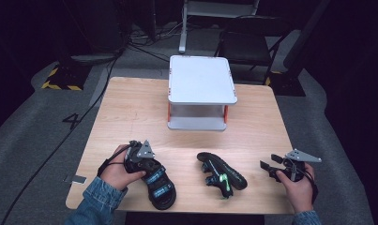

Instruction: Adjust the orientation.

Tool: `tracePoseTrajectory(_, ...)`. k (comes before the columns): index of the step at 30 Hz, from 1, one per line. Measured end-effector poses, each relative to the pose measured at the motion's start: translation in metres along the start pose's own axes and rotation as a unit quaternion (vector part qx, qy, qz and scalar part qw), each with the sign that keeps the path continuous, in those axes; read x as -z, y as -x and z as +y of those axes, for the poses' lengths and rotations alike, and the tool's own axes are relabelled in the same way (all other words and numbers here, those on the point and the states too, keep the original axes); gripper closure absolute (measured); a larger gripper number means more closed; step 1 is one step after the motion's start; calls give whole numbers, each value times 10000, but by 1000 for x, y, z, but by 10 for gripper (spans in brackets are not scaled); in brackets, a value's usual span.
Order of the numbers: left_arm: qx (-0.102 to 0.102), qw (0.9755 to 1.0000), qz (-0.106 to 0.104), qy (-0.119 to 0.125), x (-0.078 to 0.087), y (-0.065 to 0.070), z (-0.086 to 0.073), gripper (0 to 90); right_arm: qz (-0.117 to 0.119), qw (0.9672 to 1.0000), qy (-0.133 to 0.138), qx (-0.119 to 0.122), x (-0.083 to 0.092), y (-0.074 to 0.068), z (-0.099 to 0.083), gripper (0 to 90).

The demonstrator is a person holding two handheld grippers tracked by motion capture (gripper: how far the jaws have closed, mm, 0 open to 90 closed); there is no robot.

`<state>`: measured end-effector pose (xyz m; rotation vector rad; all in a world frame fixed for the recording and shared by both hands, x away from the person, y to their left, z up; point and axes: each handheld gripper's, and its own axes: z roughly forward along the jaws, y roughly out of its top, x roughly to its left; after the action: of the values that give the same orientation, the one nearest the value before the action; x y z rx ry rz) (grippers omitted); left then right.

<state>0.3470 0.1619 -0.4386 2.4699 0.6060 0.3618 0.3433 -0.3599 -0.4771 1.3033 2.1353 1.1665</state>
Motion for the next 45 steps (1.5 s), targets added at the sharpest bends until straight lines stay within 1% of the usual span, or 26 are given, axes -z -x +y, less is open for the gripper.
tracePoseTrajectory(1, 3, 10000, 15, -82, 1, 0, 1, 636, -23, 10000, 11, -35, 1, 0, -1, 349)
tracePoseTrajectory(4, -52, 9997, 14, -247, 4, 0, 5, 770, -47, 10000, 0, -54, 3, 2, -3, 350)
tracePoseTrajectory(5, -75, 9996, 20, -276, 5, 0, 6, 786, -50, 10000, -5, -44, 4, 2, -4, 350)
tracePoseTrajectory(8, 187, 9995, -101, -253, 6, -1, 8, 822, -54, 10000, 0, -48, 3, 2, -4, 350)
tracePoseTrajectory(10, 467, 9989, -55, -8, 9, -2, 9, 840, -43, 10000, -14, -31, 3, 1, -3, 350)
tracePoseTrajectory(12, 808, 9964, 20, 252, 11, -6, 10, 846, -36, 10000, -6, -27, 2, 1, -3, 350)
tracePoseTrajectory(13, 1077, 9931, 64, 460, 11, -9, 10, 847, -37, 10000, -21, -8, 2, 1, -3, 350)
tracePoseTrajectory(14, 1477, 9864, 129, 706, 11, -12, 9, 847, -34, 10000, -26, -18, 2, 0, -3, 350)
tracePoseTrajectory(15, 1791, 9796, 165, 892, 9, -15, 8, 847, -33, 10000, -30, -13, 1, 0, -3, 350)
tracePoseTrajectory(17, 2222, 9678, 386, 1121, 5, -21, 5, 846, -35, 10000, -20, -30, 1, -1, -3, 350)
tracePoseTrajectory(18, 2449, 9606, 548, 1194, 2, -24, 1, 845, -31, 10000, -22, -29, 1, -1, -3, 350)
tracePoseTrajectory(19, 2607, 9558, 726, 1154, -1, -28, -2, 842, -34, 10000, -30, -13, 2, -1, -4, 350)
tracePoseTrajectory(21, 2776, 9522, 842, 958, -8, -32, -10, 833, -32, 10000, -30, -30, 2, 0, -4, 350)
tracePoseTrajectory(23, 2898, 9500, 832, 812, -10, -34, -16, 820, -44, 10000, -40, -25, 2, 1, -5, 349)
tracePoseTrajectory(25, 3017, 9465, 706, 904, -8, -34, -18, 808, -33, 10000, -34, -34, 1, 1, -5, 349)
tracePoseTrajectory(26, 2981, 9478, 698, 888, -7, -33, -18, 798, -28, 10000, -43, -48, 1, 1, -4, 349)
tracePoseTrajectory(29, 2765, 9562, 683, 679, -2, -28, -17, 775, 11, 10000, -48, -25, -2, -1, -3, 349)
tracePoseTrajectory(32, 2700, 9602, 512, 500, 4, -21, -16, 748, 34, 10000, -46, -1, -4, -2, -1, 348)
tracePoseTrajectory(34, 2589, 9647, 334, 340, 8, -15, -13, 725, 61, 10000, -39, -4, -6, -2, 0, 348)
tracePoseTrajectory(35, 2523, 9671, 151, 299, 10, -10, -11, 712, 78, 10000, -47, 18, -6, -2, 1, 348)
tracePoseTrajectory(37, 2461, 9689, -102, 218, 13, -4, -9, 682, 98, 9999, -42, 33, -9, -3, 3, 348)
tracePoseTrajectory(39, 2306, 9722, -378, 147, 15, 5, -4, 644, 135, 9999, -39, 57, -11, -4, 5, 348)
tracePoseTrajectory(41, 2246, 9724, -603, 180, 16, 11, -1, 611, 165, 9998, -38, 114, -14, -6, 7, 347)
tracePoseTrajectory(42, 2250, 9717, -691, 207, 15, 13, -1, 607, 176, 9998, -52, 114, -14, -7, 8, 347)
tracePoseTrajectory(44, 2246, 9711, -775, 246, 15, 14, -1, 591, 186, 9997, -52, 124, -16, -7, 8, 346)
tracePoseTrajectory(45, 2206, 9715, -822, 273, 15, 12, -3, 589, 199, 9997, -52, 129, -16, -7, 9, 346)
